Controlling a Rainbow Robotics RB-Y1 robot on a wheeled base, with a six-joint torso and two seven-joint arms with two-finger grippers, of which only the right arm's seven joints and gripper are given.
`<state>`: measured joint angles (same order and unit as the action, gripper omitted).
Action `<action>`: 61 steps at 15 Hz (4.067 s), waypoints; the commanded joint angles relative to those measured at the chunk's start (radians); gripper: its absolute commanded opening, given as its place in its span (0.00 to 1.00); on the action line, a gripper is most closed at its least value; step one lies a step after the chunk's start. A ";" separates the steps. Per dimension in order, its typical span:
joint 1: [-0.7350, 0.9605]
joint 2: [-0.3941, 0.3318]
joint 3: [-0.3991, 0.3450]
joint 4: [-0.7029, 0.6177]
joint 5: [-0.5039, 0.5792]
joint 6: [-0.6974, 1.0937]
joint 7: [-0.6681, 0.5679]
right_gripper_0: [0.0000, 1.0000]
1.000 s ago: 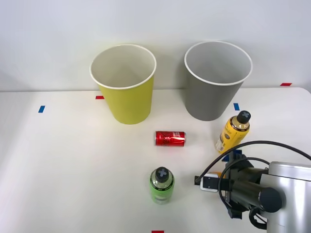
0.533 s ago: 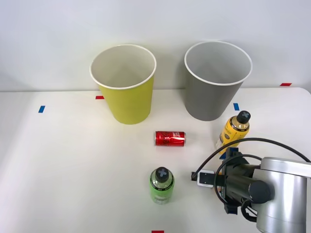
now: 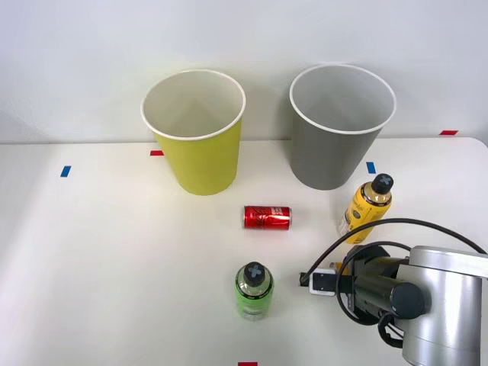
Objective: Put cans in the gray bin, plastic bottles in the light green bin
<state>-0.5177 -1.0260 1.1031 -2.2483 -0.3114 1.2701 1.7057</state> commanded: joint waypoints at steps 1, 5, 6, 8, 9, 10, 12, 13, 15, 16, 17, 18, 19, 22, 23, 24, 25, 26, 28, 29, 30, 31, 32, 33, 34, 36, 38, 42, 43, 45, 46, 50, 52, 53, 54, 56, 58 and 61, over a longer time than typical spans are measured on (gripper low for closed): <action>-0.001 -0.002 -0.002 -0.001 0.005 0.000 0.005 0.14; 0.002 -0.029 -0.014 -0.031 0.006 0.002 -0.003 0.04; 0.002 -0.043 -0.019 -0.053 0.005 0.002 -0.009 0.03; 0.044 -0.066 -0.080 -0.116 0.006 0.012 -0.021 0.03; 0.099 -0.069 -0.138 -0.149 0.012 0.011 -0.021 0.02; 0.183 -0.065 -0.230 -0.197 0.015 0.011 -0.021 0.02; 0.297 -0.034 -0.353 -0.254 0.015 0.006 -0.009 0.02; 0.372 -0.005 -0.427 -0.278 0.022 -0.008 -0.003 0.02; 0.486 0.049 -0.540 -0.310 0.029 -0.066 0.006 0.01; 0.530 0.075 -0.583 -0.320 0.034 -0.110 0.008 0.01; 0.574 0.107 -0.621 -0.321 0.035 -0.183 0.005 0.01; 0.598 0.124 -0.648 -0.321 0.035 -0.241 0.002 0.01; 0.613 0.139 -0.671 -0.321 0.035 -0.288 0.000 0.01; 0.624 0.195 -0.729 -0.321 0.032 -0.397 -0.018 0.00; 0.622 0.219 -0.764 -0.321 0.006 -0.433 -0.054 0.00; 0.625 0.238 -0.796 -0.321 -0.020 -0.463 -0.077 0.00; 0.628 0.253 -0.827 -0.321 -0.041 -0.491 -0.081 0.00; 0.630 0.267 -0.850 -0.321 -0.058 -0.505 -0.086 0.00; 0.628 0.319 -0.922 -0.321 -0.120 -0.537 -0.103 0.00; 0.622 0.334 -0.945 -0.321 -0.143 -0.548 -0.109 0.00; 0.607 0.351 -0.968 -0.312 -0.169 -0.583 -0.124 0.00; 0.588 0.359 -0.974 -0.292 -0.181 -0.627 -0.166 0.00; 0.562 0.360 -0.974 -0.257 -0.179 -0.704 -0.209 0.00; 0.533 0.362 -0.974 -0.223 -0.181 -0.745 -0.235 0.00; 0.486 0.363 -0.974 -0.191 -0.181 -0.755 -0.259 0.00; 0.392 0.376 -0.976 -0.119 -0.159 -0.756 -0.321 0.00; 0.294 0.386 -0.976 -0.036 -0.130 -0.755 -0.383 0.00; 0.110 0.448 -0.970 0.213 -0.097 -0.755 -0.382 0.00; 0.077 0.468 -0.964 0.263 -0.066 -0.756 -0.382 0.00; 0.018 0.504 -0.959 0.352 -0.018 -0.755 -0.380 0.00; -0.005 0.517 -0.951 0.392 0.012 -0.755 -0.380 0.00; -0.036 0.534 -0.936 0.454 0.072 -0.756 -0.380 0.00; -0.036 0.538 -0.928 0.454 0.074 -0.756 -0.382 0.00; -0.036 0.538 -0.928 0.455 0.074 -0.755 -0.385 0.05; -0.036 0.538 -0.928 0.455 0.074 -0.755 -0.386 0.58; -0.036 0.538 -0.927 0.455 0.068 -0.756 -0.385 1.00; -0.036 0.534 -0.922 0.454 0.051 -0.758 -0.380 1.00; -0.033 0.531 -0.922 0.454 0.040 -0.798 -0.380 1.00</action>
<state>-0.5523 -0.4938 0.1808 -1.7944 -0.2669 0.4859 1.3251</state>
